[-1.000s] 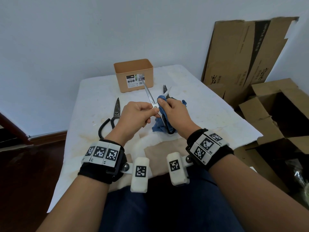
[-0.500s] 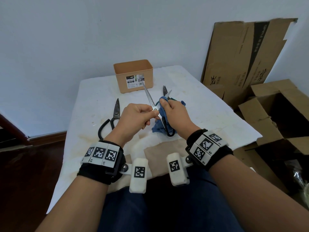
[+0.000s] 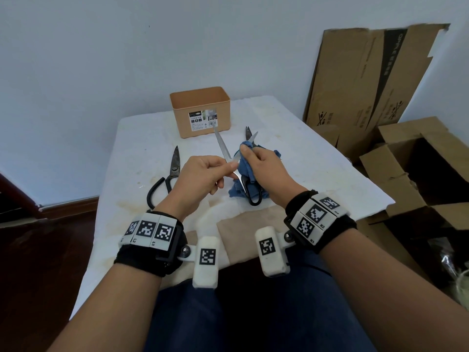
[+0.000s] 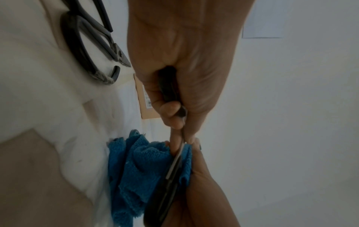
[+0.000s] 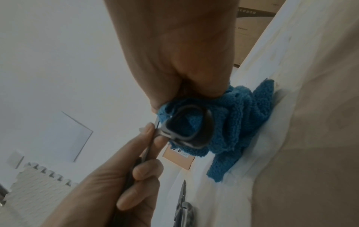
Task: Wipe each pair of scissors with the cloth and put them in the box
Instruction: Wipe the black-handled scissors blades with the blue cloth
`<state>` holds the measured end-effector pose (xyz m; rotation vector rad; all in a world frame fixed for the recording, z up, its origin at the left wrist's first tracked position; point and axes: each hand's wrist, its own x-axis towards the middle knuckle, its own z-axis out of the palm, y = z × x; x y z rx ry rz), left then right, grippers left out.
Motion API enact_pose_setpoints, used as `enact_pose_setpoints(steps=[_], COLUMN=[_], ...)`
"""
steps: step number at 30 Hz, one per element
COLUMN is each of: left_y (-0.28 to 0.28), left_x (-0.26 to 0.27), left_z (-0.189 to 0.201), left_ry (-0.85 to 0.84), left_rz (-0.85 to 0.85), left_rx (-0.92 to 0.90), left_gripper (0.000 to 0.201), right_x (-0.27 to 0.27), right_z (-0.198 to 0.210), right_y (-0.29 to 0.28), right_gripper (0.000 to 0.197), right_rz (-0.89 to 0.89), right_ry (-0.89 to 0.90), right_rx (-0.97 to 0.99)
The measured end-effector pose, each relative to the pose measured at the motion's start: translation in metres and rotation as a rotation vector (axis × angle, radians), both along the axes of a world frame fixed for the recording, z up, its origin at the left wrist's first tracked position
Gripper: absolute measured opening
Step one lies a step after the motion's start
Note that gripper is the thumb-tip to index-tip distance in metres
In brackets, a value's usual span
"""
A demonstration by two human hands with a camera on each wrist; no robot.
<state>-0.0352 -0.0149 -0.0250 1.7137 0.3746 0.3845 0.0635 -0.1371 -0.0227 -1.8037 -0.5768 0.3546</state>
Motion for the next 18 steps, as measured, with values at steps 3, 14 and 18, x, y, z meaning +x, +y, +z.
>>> enact_pose_setpoints(steps=[3,14,18], left_y=[-0.001,0.006,0.005], left_x=[0.002,-0.001,0.0], left_z=[-0.002,0.0,0.002], left_ry=[0.014,0.092,0.102], left_rz=[0.021,-0.1,-0.115], left_rx=[-0.002,0.028,-0.003], left_gripper=[0.022,0.021,0.023], right_x=[0.0,-0.003,-0.001], right_z=[0.002,0.009,0.009], right_y=[0.002,-0.007,-0.009], right_gripper=[0.043,0.034,0.02], right_rz=[0.036,0.012,-0.013], right_ry=[0.156,0.151,0.136], right_rx=[0.009,0.092,0.136])
